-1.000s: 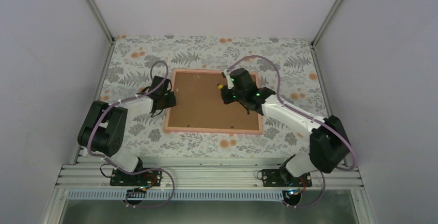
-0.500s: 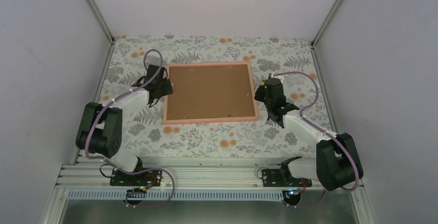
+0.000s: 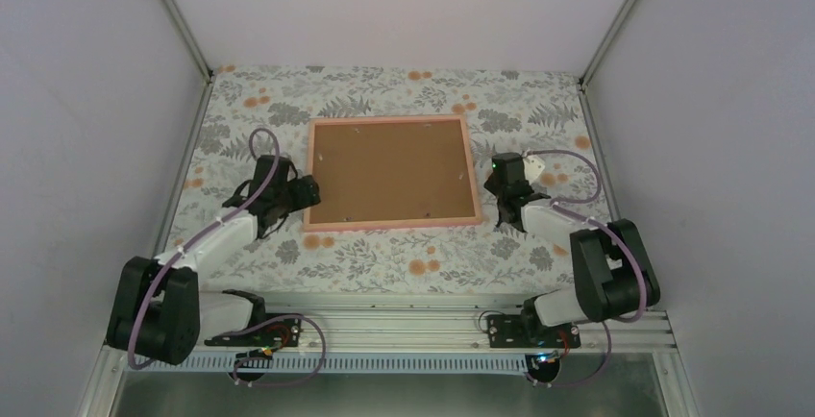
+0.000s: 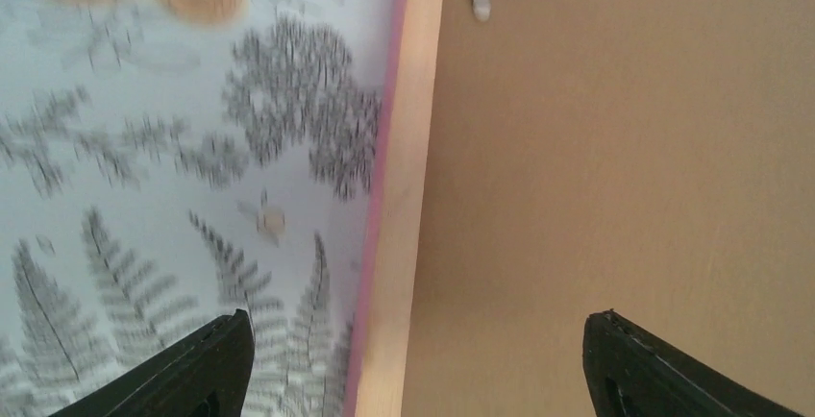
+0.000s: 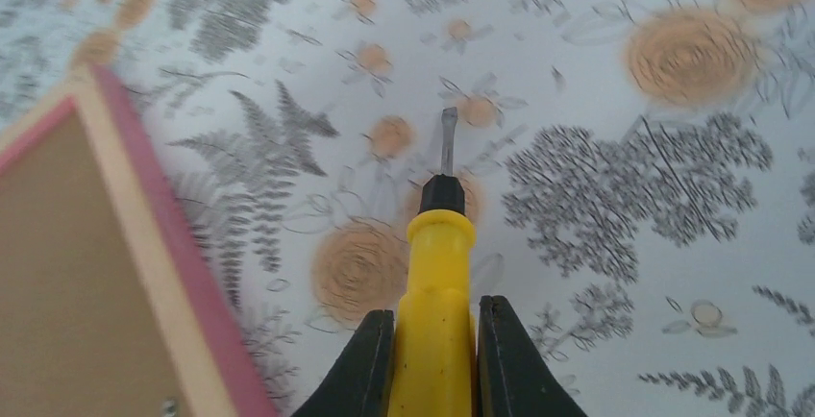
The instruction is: Take the photo out of the frame
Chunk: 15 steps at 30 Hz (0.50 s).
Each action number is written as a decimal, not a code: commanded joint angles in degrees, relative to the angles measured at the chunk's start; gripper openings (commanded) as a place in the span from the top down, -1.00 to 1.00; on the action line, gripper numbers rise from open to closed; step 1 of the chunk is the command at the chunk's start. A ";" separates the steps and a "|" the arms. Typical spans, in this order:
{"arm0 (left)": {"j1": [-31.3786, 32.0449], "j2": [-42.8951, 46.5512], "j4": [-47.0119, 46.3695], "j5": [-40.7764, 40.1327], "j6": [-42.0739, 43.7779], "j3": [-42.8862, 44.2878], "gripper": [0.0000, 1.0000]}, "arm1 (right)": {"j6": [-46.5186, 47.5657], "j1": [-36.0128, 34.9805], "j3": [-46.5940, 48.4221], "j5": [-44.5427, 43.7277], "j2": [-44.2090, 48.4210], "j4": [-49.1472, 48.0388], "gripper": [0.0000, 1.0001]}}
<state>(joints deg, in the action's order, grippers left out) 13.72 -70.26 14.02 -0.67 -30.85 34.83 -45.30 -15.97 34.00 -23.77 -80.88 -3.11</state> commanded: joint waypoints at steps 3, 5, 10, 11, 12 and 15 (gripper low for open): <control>0.41 5.47 -2.00 8.55 -5.29 -7.25 -0.78 | -8.58 0.74 1.07 -5.12 -4.33 3.05 0.71; 1.01 7.33 -1.95 8.83 -6.71 -9.37 -0.82 | -8.92 0.76 0.92 -4.72 -4.92 3.30 0.61; 2.04 11.91 -1.37 9.77 -11.03 -13.34 -0.84 | -7.37 0.76 0.63 -2.78 -5.00 4.30 0.45; 2.35 12.68 -1.29 9.87 -11.60 -13.91 -0.84 | -6.48 0.72 0.71 -1.98 -4.58 4.60 0.39; 2.67 13.36 -1.10 9.79 -12.19 -14.47 -0.84 | -5.12 0.76 0.86 -0.92 -3.95 4.61 0.33; 3.51 14.00 -1.32 9.74 -13.60 -15.84 -0.87 | -0.15 0.74 1.67 2.91 -2.02 5.64 0.16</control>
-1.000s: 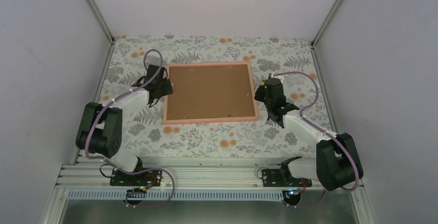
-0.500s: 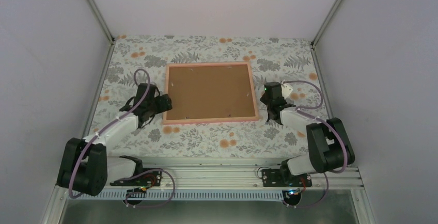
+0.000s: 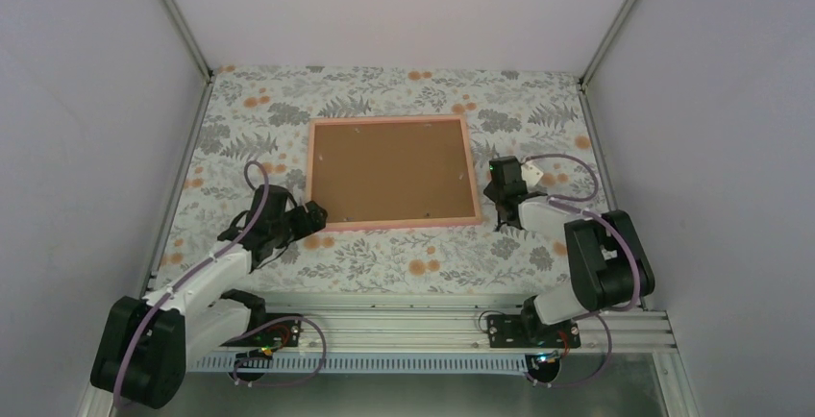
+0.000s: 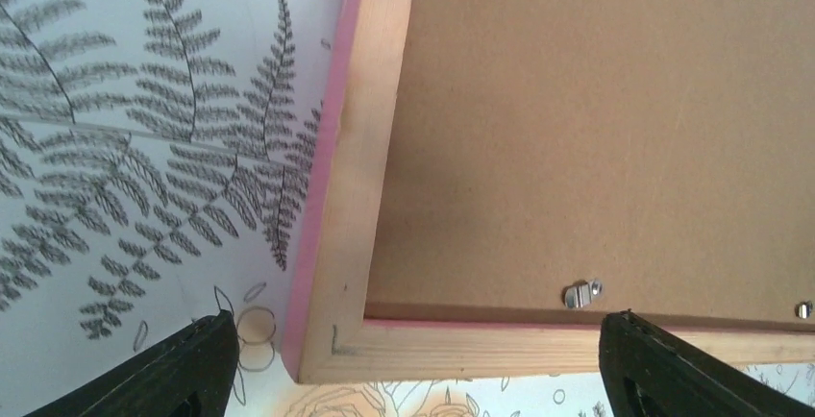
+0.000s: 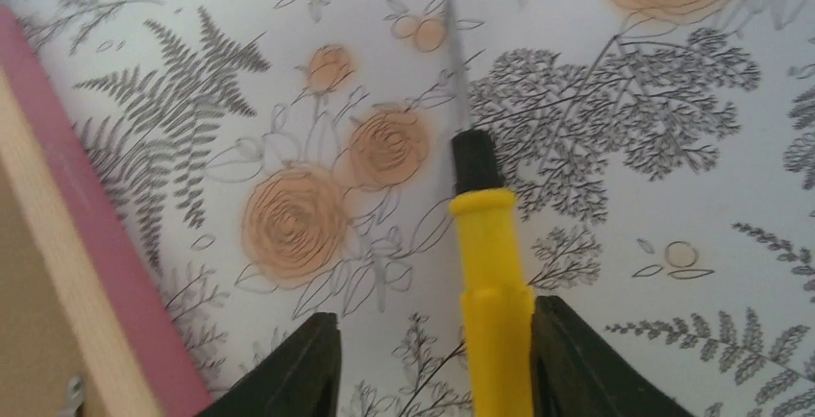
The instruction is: Take the photo out of the frame
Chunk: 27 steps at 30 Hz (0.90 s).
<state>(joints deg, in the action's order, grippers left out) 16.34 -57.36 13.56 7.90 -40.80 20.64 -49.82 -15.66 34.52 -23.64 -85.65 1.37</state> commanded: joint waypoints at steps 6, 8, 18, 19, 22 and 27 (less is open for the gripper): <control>1.71 -1.15 -4.78 1.59 -5.85 -2.79 -0.89 | 16.50 0.34 3.27 18.45 4.77 2.92 -0.20; 1.72 -2.84 -5.82 1.47 -6.05 -2.55 -0.90 | 18.63 0.32 4.11 22.84 4.22 4.20 -0.28; 1.62 -10.94 -8.37 -0.70 -4.15 1.68 -0.92 | 22.35 0.24 2.84 30.79 0.06 6.70 -0.46; 1.58 -11.51 -8.13 -1.37 -3.74 2.32 -0.93 | 22.65 -0.05 2.51 31.94 -0.26 6.60 -0.47; 1.40 -13.08 -7.44 -2.79 -2.31 4.39 -0.95 | 23.82 -2.04 2.47 34.83 -0.81 6.98 -0.47; 0.70 -18.10 -7.47 -3.68 -0.18 8.37 -0.99 | 22.96 -6.55 1.80 37.23 0.05 8.40 -0.47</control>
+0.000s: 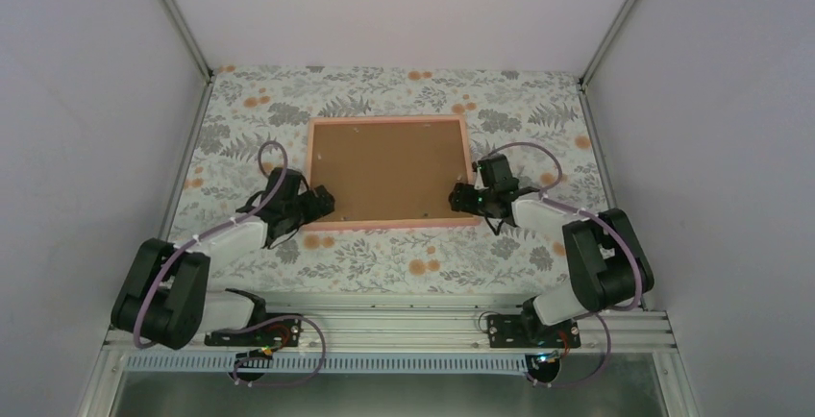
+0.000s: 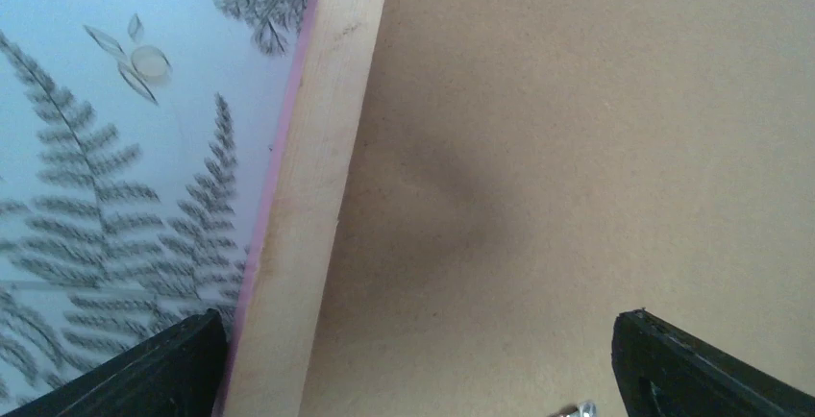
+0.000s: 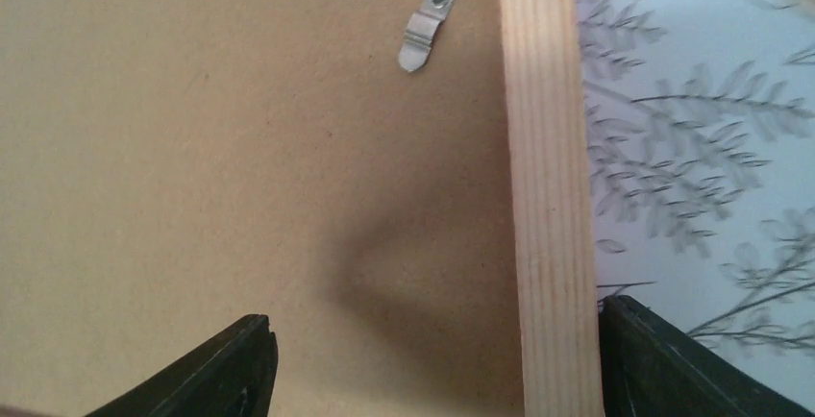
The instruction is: Take the photo out of the frame
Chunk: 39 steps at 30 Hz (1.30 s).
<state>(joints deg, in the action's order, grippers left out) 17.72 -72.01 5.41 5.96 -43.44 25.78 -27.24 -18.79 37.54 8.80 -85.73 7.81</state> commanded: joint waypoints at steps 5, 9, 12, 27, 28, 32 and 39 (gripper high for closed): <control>-1.50 -9.86 0.14 -2.69 5.50 9.05 -1.00 | -4.18 -10.07 -4.69 7.19 3.39 1.20 -0.46; -1.97 -15.55 1.01 -4.79 8.17 15.56 -1.00 | -8.54 -17.89 -6.47 7.94 5.84 -0.04 -0.45; -2.13 -20.58 1.99 -7.45 10.35 21.44 -1.00 | -11.21 -23.62 -6.16 7.83 6.31 -0.39 -0.45; -4.90 -27.00 10.26 -16.10 15.36 37.29 -1.00 | -9.51 -35.45 2.64 -2.89 5.08 8.38 -0.64; -5.26 -24.61 10.90 -16.79 14.66 35.68 -1.00 | -8.62 -34.91 3.19 -4.98 6.44 10.15 -0.66; -5.37 -14.99 11.17 -15.14 12.23 26.37 -1.00 | -4.20 -32.79 5.17 -8.73 8.19 12.55 -0.66; -3.25 -5.10 3.30 0.54 6.12 9.61 -0.96 | 3.16 -34.04 9.85 -8.49 0.35 10.65 -0.62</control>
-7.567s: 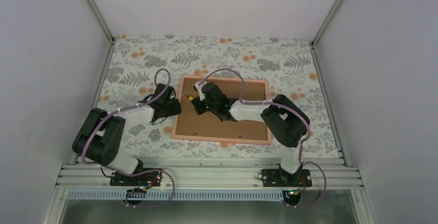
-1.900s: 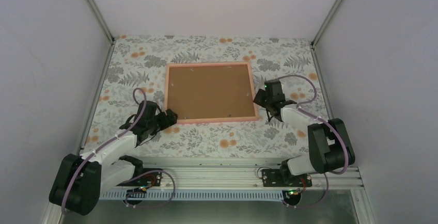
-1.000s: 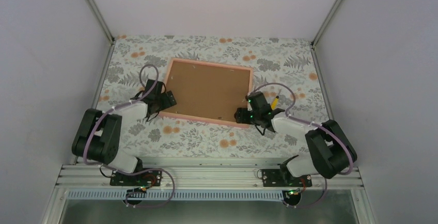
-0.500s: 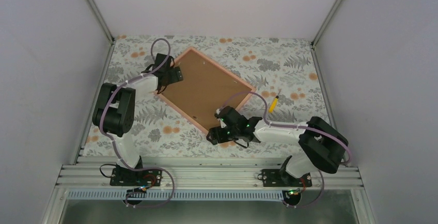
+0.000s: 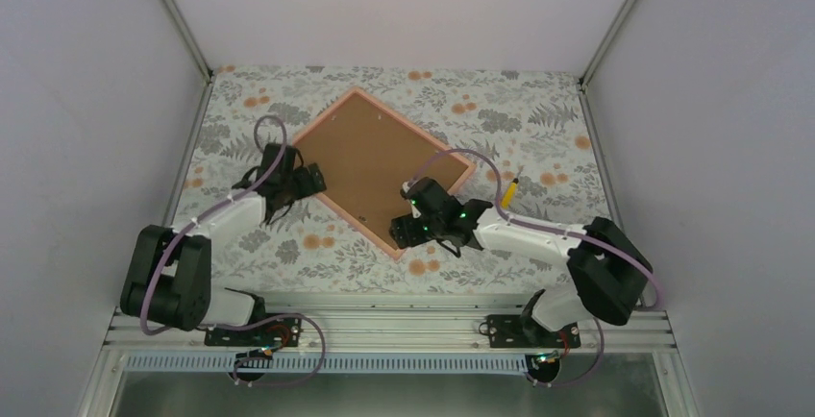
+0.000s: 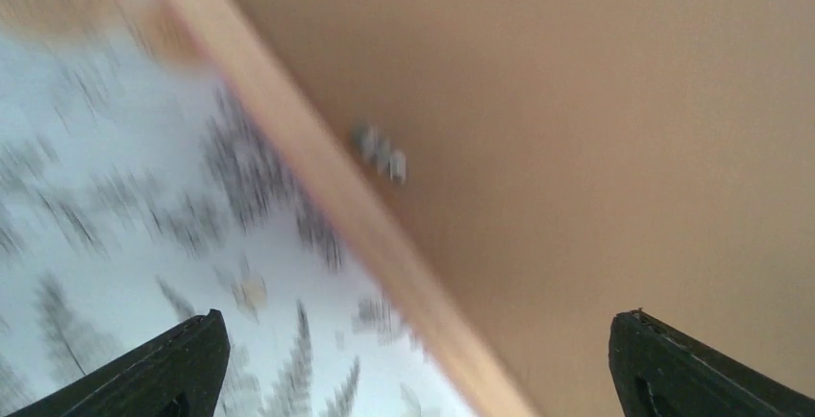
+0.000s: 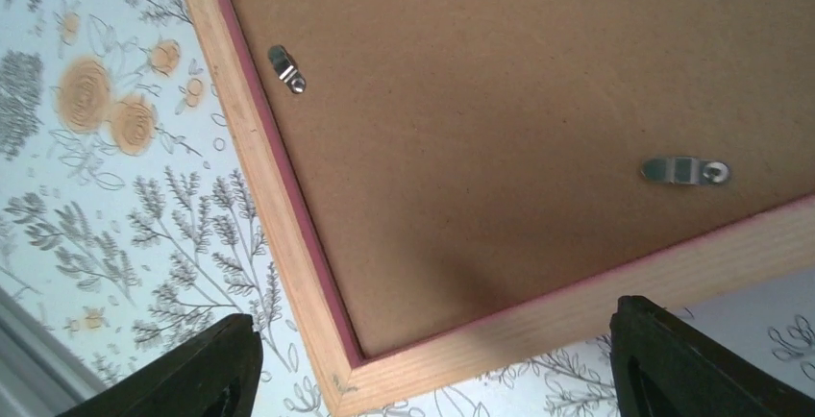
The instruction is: Take the photo out of the frame
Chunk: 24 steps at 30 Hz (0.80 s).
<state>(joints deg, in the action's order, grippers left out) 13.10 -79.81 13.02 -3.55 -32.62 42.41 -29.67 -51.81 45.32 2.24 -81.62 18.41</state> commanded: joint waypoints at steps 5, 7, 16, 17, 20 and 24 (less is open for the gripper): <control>2.09 2.63 -8.78 14.11 -8.16 -11.16 -0.77 | 8.40 -2.29 4.08 -1.42 -6.67 -1.62 -0.60; 2.09 1.92 -9.31 13.88 -8.59 -11.40 -0.65 | 9.23 -2.74 4.91 -2.15 -7.60 -1.42 -0.60; 4.01 -4.95 -10.32 11.81 -9.16 -8.54 -0.21 | 12.45 -3.77 4.99 -4.71 -8.66 -2.84 -0.58; 4.64 -5.80 -9.86 10.98 -9.20 -7.86 -0.18 | 12.89 -4.00 5.16 -5.00 -8.86 -2.87 -0.58; 5.58 -8.54 -7.41 7.73 -8.83 -5.67 -0.08 | 13.97 -4.65 5.83 -6.07 -9.69 -2.92 -0.57; 5.50 -12.08 -4.79 4.28 -7.11 -2.03 0.10 | 15.00 -5.26 6.55 -7.18 -10.62 -3.44 -0.57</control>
<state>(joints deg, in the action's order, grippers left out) 18.50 -88.25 4.40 4.91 -40.99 37.63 -17.10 -56.07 50.00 -2.31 -91.35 16.67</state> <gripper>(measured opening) 0.475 0.786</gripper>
